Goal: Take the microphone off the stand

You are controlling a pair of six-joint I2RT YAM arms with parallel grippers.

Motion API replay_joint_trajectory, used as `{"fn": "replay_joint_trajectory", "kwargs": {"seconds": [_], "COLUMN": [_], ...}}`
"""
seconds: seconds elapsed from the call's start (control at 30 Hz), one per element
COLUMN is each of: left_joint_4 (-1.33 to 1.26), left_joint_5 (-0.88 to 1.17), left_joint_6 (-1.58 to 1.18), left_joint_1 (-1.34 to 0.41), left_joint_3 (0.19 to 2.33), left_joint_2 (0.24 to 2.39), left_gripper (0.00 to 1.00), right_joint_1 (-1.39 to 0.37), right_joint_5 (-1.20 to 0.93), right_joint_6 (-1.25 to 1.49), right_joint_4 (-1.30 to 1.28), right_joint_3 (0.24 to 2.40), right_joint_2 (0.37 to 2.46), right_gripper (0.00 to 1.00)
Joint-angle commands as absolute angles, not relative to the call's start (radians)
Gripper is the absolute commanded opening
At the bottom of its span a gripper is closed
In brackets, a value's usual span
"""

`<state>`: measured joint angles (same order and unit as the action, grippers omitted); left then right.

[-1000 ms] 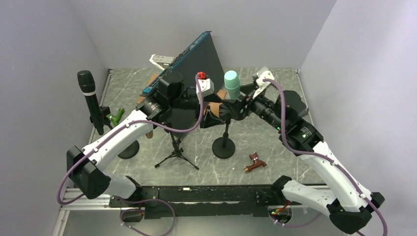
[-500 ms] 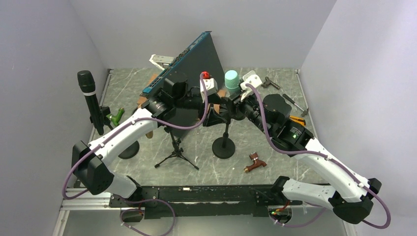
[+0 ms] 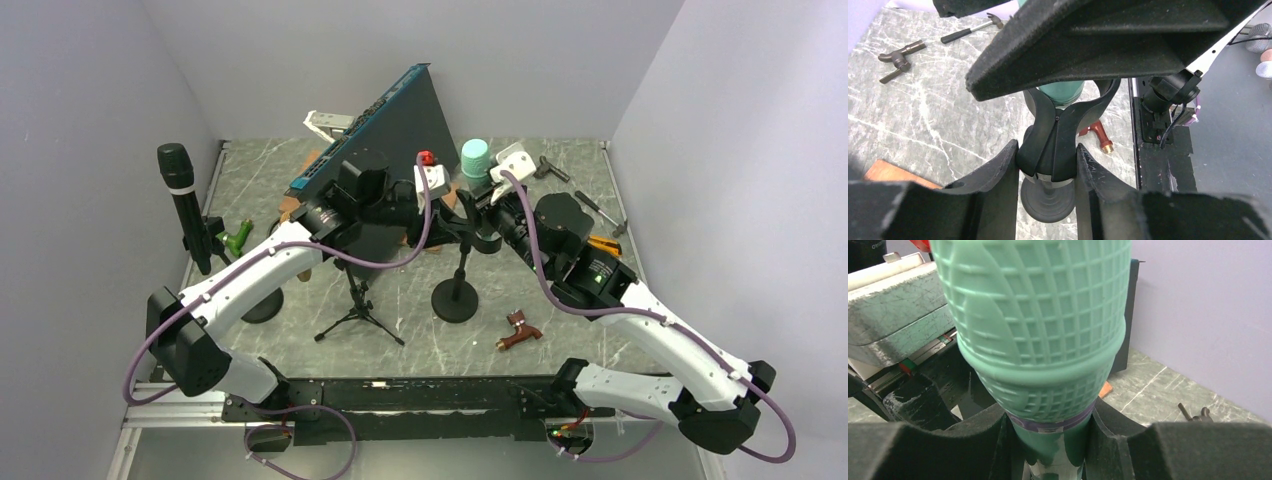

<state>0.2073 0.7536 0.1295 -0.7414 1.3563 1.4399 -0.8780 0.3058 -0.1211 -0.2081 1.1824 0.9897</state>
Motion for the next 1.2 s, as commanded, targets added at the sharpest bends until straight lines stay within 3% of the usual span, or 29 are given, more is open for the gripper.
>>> {"fn": "replay_joint_trajectory", "kwargs": {"seconds": [0.0,0.4,0.93,1.0,1.1,1.17], "left_joint_4": [0.212,0.236,0.260,0.247,0.233,0.240], "left_joint_5": [0.686,0.672,0.558,0.553,0.551,0.548], "left_joint_6": [0.161,0.163,0.133,0.136,0.140,0.150], "left_joint_1": [-0.754,-0.763,-0.776,-0.780,-0.790,-0.797], "left_joint_3": [1.353,1.359,1.374,1.359,1.340,1.341], "left_joint_2": [1.424,1.433,1.404,1.390,1.377,1.376], "left_gripper": [0.00,0.00,0.01,0.12,0.42,0.54], "right_joint_1": [-0.884,-0.884,-0.882,-0.882,-0.882,-0.882], "right_joint_5": [0.348,0.276,0.755,0.773,0.778,0.777], "right_joint_6": [-0.128,-0.090,-0.196,-0.188,-0.181,-0.176], "right_joint_4": [-0.125,-0.115,-0.113,-0.121,-0.122,-0.126], "right_joint_3": [1.204,1.407,1.170,1.140,1.112,1.106], "right_joint_2": [0.964,0.945,0.732,0.711,0.692,0.691], "right_gripper": [0.00,0.00,0.00,0.00,0.00,0.00]}}
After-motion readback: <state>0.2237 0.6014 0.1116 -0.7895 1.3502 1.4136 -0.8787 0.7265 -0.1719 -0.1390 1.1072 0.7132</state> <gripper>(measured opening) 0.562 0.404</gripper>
